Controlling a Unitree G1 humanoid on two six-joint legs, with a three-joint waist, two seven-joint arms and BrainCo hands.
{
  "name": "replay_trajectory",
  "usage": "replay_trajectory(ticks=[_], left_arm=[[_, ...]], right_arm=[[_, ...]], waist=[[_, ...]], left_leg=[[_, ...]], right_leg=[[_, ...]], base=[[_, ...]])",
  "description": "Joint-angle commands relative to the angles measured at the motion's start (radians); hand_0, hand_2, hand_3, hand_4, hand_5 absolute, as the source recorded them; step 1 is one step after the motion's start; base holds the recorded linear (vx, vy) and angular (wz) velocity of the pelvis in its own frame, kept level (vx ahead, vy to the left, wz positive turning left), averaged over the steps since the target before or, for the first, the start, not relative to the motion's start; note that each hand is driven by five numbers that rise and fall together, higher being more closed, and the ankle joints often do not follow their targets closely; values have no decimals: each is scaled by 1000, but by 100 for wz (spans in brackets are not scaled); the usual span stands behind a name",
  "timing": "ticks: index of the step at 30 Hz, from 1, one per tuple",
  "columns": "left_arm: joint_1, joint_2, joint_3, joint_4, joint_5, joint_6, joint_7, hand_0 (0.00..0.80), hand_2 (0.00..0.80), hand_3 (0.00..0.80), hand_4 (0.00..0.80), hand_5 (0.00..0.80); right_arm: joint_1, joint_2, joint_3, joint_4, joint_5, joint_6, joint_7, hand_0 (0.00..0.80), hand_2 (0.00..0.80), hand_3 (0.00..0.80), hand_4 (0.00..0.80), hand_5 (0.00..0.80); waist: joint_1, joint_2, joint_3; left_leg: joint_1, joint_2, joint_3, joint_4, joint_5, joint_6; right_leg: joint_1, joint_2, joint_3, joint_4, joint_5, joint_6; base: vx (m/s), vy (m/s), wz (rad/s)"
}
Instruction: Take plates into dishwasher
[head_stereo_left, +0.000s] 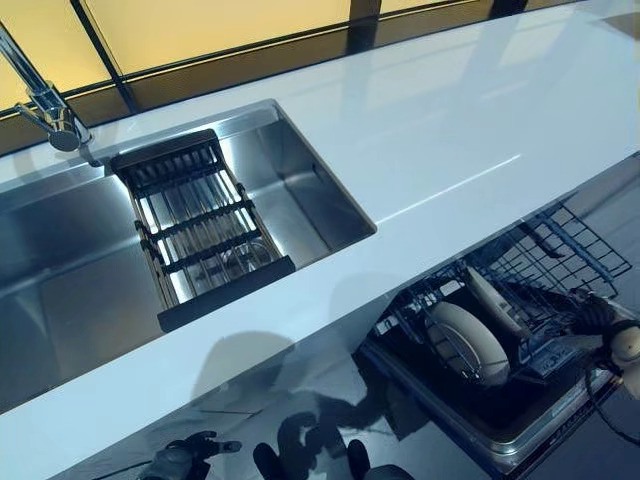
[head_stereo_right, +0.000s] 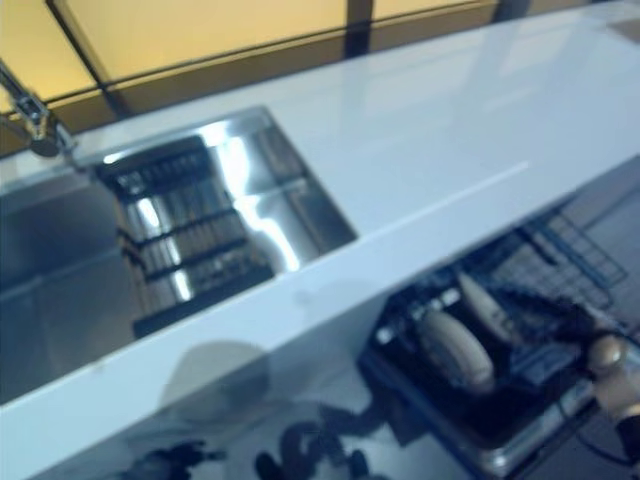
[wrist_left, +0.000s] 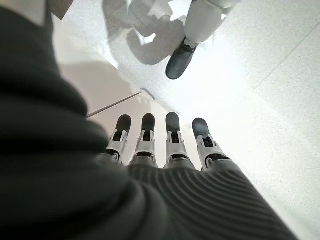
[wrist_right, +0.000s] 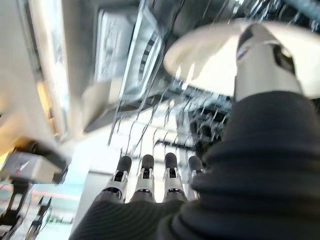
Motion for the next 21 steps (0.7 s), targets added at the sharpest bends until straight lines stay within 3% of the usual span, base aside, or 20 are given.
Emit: replay_trajectory(ticks=[1,13,16,17,19,20,21], left_arm=[[11,15,56,60,50,1,10,0,0,0,0,0],[41,-6,65,86,49,11,36,0,0,0,0,0],[51,-2,68,95,42,12,34,0,0,0,0,0],[67,-1,73,94,20,7,38,0,0,0,0,0],[103,-8,105,93,-36,-8,64,0,0,0,0,0],[108,-6,119,90,-38,-12,66,0,0,0,0,0],[104,-2,125,88,-27,-9,59,0,0,0,0,0]], right_arm=[[47,-88,-99,-44,-14,3,2,0,0,0,0,0],[186,-118,-250,-9,68,2,-23,0,0,0,0,0],[224,-109,-280,17,94,16,-20,0,0,0,0,0],[219,-107,-272,19,124,24,-17,0,0,0,0,0],[151,-88,-200,12,171,33,-5,0,0,0,0,0],[110,-85,-162,17,211,61,-9,0,0,0,0,0],[79,-81,-132,34,252,92,-16,0,0,0,0,0]], waist=[[-4,-13,-61],[-14,-42,-133],[-3,-48,-144],[20,-57,-137],[103,-80,-108],[125,-85,-95],[134,-90,-86]], left_leg=[[147,-9,42,6,-211,9],[180,-7,53,6,-225,11],[192,-18,26,15,-230,21],[171,-28,-36,93,-261,36],[119,-96,-242,152,-265,74],[113,-110,-279,156,-263,84],[105,-110,-261,171,-263,88]], right_leg=[[-111,73,39,-9,81,59],[-79,87,53,-9,76,62],[-73,90,69,8,66,54],[-77,89,94,45,53,45],[-89,97,161,101,56,38],[-92,101,173,119,56,37],[-105,103,167,140,58,34]], base=[[55,36,-3],[18,26,-4],[4,76,-9],[-8,82,-26],[-93,71,-116],[-152,49,-240],[-129,60,-258]])
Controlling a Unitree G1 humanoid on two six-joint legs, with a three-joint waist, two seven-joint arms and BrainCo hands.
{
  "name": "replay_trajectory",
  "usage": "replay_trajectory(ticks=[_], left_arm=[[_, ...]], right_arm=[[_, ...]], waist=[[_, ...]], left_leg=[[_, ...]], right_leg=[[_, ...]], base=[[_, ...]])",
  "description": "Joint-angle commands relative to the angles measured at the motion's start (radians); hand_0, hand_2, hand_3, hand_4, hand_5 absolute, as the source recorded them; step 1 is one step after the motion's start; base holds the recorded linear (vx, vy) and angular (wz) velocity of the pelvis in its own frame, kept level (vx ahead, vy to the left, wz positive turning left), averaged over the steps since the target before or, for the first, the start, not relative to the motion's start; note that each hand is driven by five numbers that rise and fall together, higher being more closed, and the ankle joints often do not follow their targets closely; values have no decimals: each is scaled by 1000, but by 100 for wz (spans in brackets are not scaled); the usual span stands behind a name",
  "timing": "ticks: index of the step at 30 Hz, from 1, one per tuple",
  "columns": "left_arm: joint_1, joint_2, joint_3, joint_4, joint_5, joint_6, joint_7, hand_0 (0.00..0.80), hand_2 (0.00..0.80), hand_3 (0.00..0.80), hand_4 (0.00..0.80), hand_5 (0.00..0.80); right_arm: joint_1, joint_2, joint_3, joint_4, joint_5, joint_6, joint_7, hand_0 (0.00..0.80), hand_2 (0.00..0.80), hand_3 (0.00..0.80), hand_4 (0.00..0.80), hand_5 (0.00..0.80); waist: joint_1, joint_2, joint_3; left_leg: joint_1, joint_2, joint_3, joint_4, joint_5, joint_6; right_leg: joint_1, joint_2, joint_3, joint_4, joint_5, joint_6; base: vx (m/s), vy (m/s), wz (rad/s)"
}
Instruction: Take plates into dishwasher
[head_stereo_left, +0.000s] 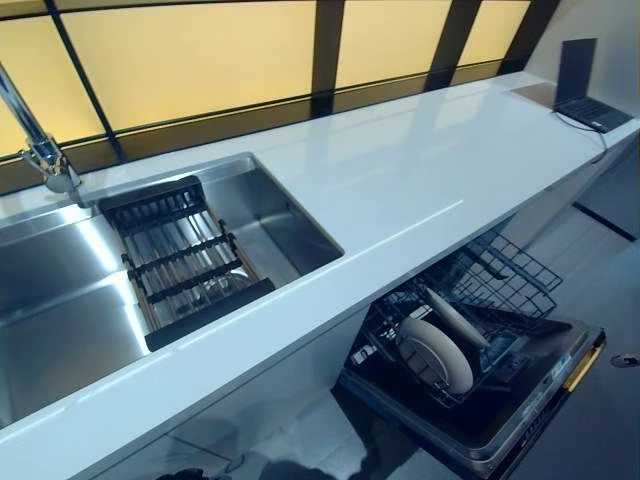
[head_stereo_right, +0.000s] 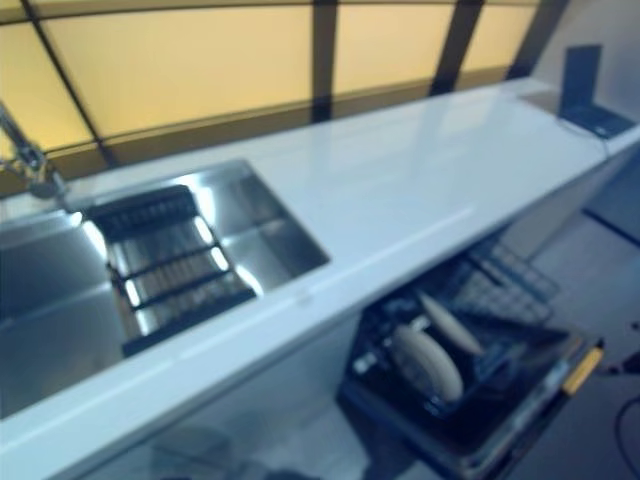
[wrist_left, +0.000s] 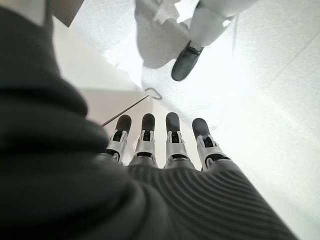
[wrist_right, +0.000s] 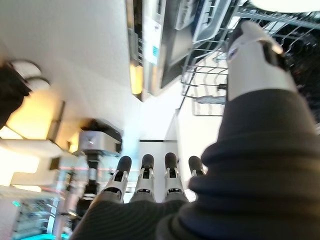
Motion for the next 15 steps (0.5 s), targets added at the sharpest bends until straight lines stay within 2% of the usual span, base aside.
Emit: replay_trajectory(ticks=[1,2,5,7,8,9,11,12,15], left_arm=[[-48,14,41,42,10,-12,4,0,0,0,0,0],[-52,20,35,37,21,-10,-5,0,0,0,0,0],[-57,34,13,25,16,-5,-16,0,0,0,0,0],[-55,39,24,29,-24,-3,-1,0,0,0,0,0],[-55,43,28,34,-25,-2,1,0,0,0,0,0],[-52,48,30,40,-27,-4,1,0,0,0,0,0],[-46,62,40,56,-33,-15,-5,0,0,0,0,0],[-46,65,41,65,-35,-21,-6,0,0,0,0,0],[-63,91,35,79,-38,-32,-17,0,0,0,0,0]], right_arm=[[-88,-20,20,65,145,100,-34,0,0,0,0,0],[-90,-2,16,72,175,117,-33,0,0,0,0,0],[-80,70,10,107,238,124,-39,0,0,0,0,0],[-76,168,20,157,306,92,-33,0,0,0,0,0],[-71,203,26,175,345,98,-42,0,0,0,0,0],[-65,239,30,210,349,75,-43,0,0,0,0,0],[-65,300,48,302,351,39,-42,0,0,0,0,0],[-65,322,58,343,386,28,-49,0,0,0,0,0],[-87,392,86,463,448,-34,-78,0,0,0,0,0]], waist=[[25,-14,45],[26,-15,55],[25,-13,89],[42,1,107],[48,8,110],[55,14,111],[78,26,112],[85,33,113],[129,29,116]], left_leg=[[15,-53,48,122,-150,63],[11,-56,50,130,-150,65],[22,-60,73,121,-146,69],[29,-63,62,88,-132,75],[24,-59,58,81,-124,78],[16,-52,55,79,-116,80],[-8,-27,62,94,-115,86],[-12,-15,58,107,-135,87],[-81,19,67,202,-169,93]], right_leg=[[-40,62,-25,52,35,46],[-53,58,-29,43,56,53],[-99,54,-53,39,114,81],[-106,51,-77,81,82,77],[-103,46,-80,103,66,72],[-96,36,-83,123,55,68],[-73,-6,-104,156,55,57],[-49,-28,-111,158,58,61],[34,-108,-145,60,79,60]], base=[[-155,55,-195],[-175,62,-92],[-188,76,-15],[-190,41,-43],[-174,-27,-94],[-167,-87,-93],[-146,-127,-46],[-125,-170,-33],[-192,-270,-35]])
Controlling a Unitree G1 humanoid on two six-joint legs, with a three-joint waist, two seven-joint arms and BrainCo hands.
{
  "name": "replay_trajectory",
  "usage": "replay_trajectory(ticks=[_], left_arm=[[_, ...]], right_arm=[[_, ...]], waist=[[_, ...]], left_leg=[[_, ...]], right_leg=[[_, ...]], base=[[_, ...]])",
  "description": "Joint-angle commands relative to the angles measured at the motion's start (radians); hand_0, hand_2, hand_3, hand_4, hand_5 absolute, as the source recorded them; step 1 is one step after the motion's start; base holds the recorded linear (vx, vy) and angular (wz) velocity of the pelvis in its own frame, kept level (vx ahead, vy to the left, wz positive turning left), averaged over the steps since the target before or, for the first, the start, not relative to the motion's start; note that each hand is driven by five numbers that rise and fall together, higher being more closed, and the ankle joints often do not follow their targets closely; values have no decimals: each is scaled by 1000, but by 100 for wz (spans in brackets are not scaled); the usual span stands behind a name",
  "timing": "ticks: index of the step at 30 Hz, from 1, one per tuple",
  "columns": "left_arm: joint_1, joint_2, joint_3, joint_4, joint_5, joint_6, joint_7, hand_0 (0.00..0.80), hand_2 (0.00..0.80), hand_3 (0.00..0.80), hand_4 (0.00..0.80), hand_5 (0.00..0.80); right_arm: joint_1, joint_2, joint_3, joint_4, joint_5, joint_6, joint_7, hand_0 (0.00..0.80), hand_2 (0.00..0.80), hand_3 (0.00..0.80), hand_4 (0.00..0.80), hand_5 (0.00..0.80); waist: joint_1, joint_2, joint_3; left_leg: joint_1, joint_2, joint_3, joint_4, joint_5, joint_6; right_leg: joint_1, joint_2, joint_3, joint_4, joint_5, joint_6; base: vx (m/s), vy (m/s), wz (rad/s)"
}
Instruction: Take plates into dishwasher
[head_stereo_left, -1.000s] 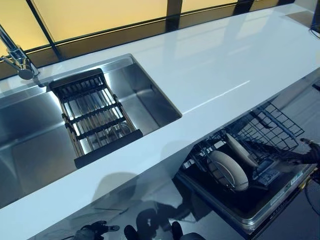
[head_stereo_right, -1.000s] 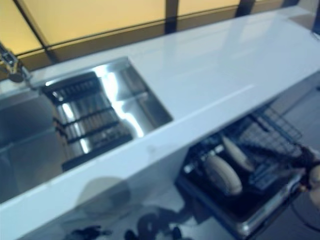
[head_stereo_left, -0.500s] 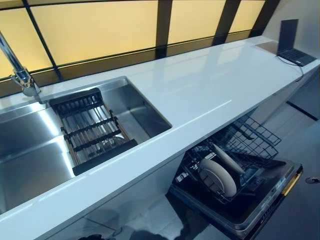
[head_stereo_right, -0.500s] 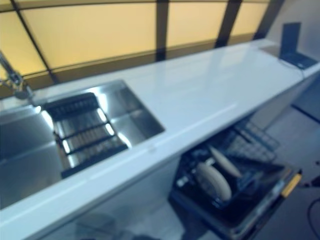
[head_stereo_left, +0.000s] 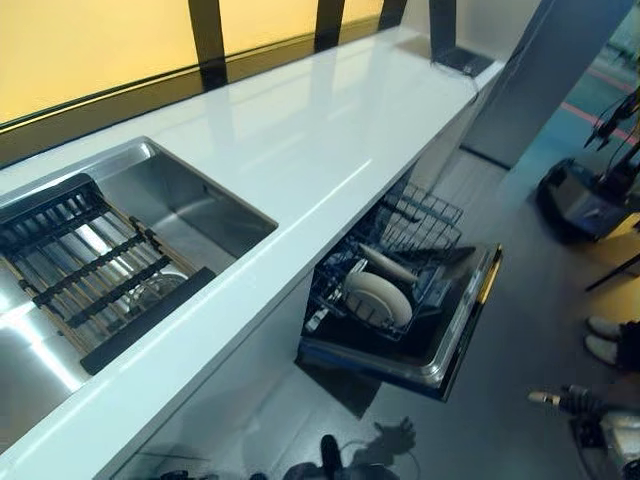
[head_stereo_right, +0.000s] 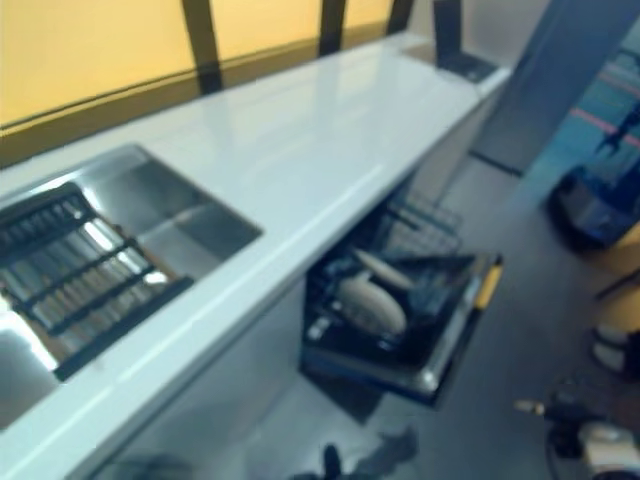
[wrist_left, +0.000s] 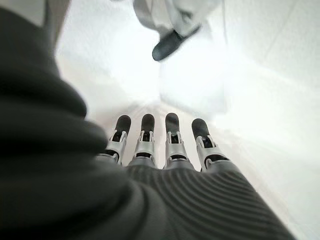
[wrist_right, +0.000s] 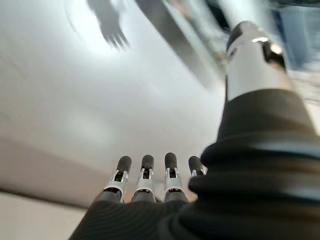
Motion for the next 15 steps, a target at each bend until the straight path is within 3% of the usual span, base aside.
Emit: replay_trajectory(ticks=[1,3,4,6,11,15], left_arm=[[-16,71,0,35,-36,-14,-14,0,0,0,0,0],[-32,83,-9,43,-51,-14,-17,0,0,0,0,0],[-47,88,-17,53,-84,-26,-5,0,0,0,0,0],[-56,85,-11,47,-95,-24,-12,0,0,0,0,0],[-62,57,-35,31,-101,-51,-27,0,0,0,0,0],[-77,47,-58,34,-111,-58,-23,0,0,0,0,0]], right_arm=[[-77,59,42,87,101,-117,-65,0,0,0,0,0],[-95,81,66,111,138,-134,-82,0,0,0,0,0],[-99,102,84,126,179,-138,-80,0,0,0,0,0],[-91,130,87,142,234,-157,-84,0,0,0,0,0],[-101,184,89,219,272,-213,-119,0,0,0,0,0],[-151,189,94,289,300,-223,-143,0,0,0,0,0]], waist=[[69,-63,-22],[80,-75,-14],[88,-82,-7],[89,-81,-1],[101,-61,12],[110,-36,17]], left_leg=[[-74,-34,-78,178,-157,67],[-114,-8,-75,225,-168,54],[-153,10,-87,247,-155,30],[-157,17,-96,220,-125,7],[-147,-1,-116,94,-36,-34],[-154,-13,-120,21,20,-48]], right_leg=[[118,-79,-34,-110,36,7],[135,-72,-42,-147,25,16],[149,-55,-49,-170,5,24],[154,-42,-55,-169,-19,28],[184,-30,-111,-203,-49,29],[176,-33,-146,-209,-61,17]], base=[[-244,-369,-22],[-211,-383,-17],[-192,-398,-11],[-161,-337,-5],[-120,-173,21],[-118,-72,16]])
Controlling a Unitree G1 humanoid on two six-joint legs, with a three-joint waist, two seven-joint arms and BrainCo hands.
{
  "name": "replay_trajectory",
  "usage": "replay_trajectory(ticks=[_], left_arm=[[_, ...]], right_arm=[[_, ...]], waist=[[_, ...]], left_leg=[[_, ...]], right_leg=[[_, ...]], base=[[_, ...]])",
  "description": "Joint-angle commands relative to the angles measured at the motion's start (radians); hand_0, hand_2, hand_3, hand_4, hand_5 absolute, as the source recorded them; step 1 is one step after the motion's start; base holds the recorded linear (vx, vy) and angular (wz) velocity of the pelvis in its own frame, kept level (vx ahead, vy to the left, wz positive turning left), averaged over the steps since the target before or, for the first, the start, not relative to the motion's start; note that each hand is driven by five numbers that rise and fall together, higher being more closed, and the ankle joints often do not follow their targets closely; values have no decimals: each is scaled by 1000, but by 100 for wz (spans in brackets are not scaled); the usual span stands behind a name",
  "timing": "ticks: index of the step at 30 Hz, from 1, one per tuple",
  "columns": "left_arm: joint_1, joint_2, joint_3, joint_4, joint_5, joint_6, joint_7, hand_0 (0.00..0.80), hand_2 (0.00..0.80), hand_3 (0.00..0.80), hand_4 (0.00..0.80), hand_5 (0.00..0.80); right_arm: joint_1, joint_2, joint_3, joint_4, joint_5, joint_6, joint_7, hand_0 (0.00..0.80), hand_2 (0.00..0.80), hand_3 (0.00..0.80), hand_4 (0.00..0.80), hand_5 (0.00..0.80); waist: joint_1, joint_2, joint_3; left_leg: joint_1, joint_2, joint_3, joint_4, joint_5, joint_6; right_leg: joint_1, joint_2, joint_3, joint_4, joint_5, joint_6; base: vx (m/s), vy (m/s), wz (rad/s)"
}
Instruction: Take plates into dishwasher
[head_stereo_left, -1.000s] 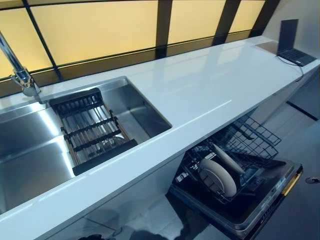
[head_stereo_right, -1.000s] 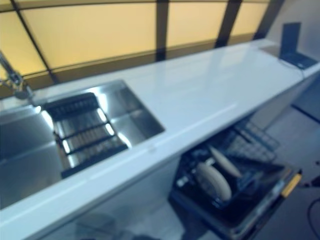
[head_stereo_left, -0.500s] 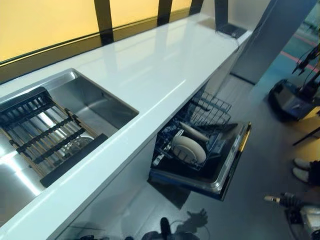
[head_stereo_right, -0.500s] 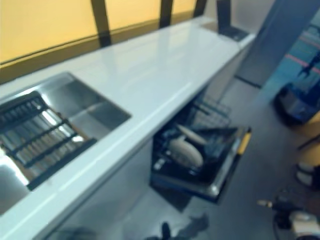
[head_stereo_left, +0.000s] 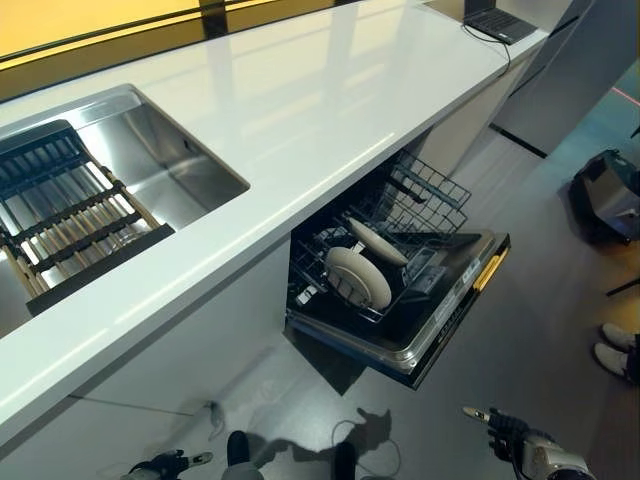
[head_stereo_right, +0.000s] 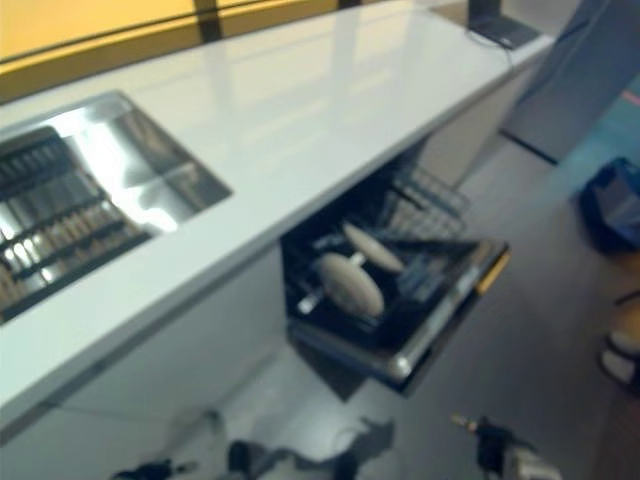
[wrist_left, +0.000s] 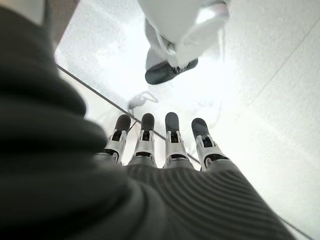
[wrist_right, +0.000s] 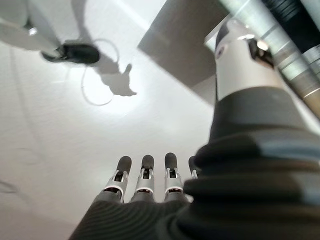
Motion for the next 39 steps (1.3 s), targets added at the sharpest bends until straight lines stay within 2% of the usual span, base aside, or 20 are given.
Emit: replay_trajectory(ticks=[1,9,21,26,33,39], left_arm=[[-24,13,-48,38,-35,-17,6,0,0,0,0,0],[-33,46,-51,38,-62,-42,-22,0,0,0,0,0],[-77,72,-70,23,-108,-44,-48,0,0,0,0,0],[-95,69,-78,17,-152,-34,-47,0,0,0,0,0],[-92,36,-82,1,-221,-23,-26,0,0,0,0,0],[-90,-29,-96,-16,-268,-36,2,0,0,0,0,0]], right_arm=[[-63,-39,-9,27,47,-31,-34,0,0,0,0,0],[-118,-90,-26,80,71,3,-80,0,0,0,0,0],[-229,-146,-38,92,174,21,-124,0,0,0,0,0],[-322,-178,-36,95,288,13,-126,0,0,0,0,0],[-440,-191,-72,59,599,-35,-44,0,0,0,0,0],[-552,-171,-71,44,761,-66,92,0,0,0,0,0]], waist=[[28,47,11],[27,93,45],[23,143,106],[25,171,139],[24,225,183],[32,270,197]], left_leg=[[-20,-80,36,-10,-60,91],[-38,-94,25,-51,-23,77],[-106,-104,12,-20,-3,67],[-152,-109,-4,6,1,68],[-245,-110,-11,119,-19,73],[-289,-125,-6,154,-25,80]], right_leg=[[58,-21,-32,44,-60,40],[29,-25,-39,85,-94,17],[-19,-26,-48,145,-129,-12],[-67,-32,-40,199,-153,-29],[-184,-55,-29,344,-201,-60],[-293,-73,-14,449,-228,-75]], base=[[-66,-37,9],[-82,-17,6],[-91,-28,1],[-96,13,1],[-77,75,1],[-40,108,-4]])
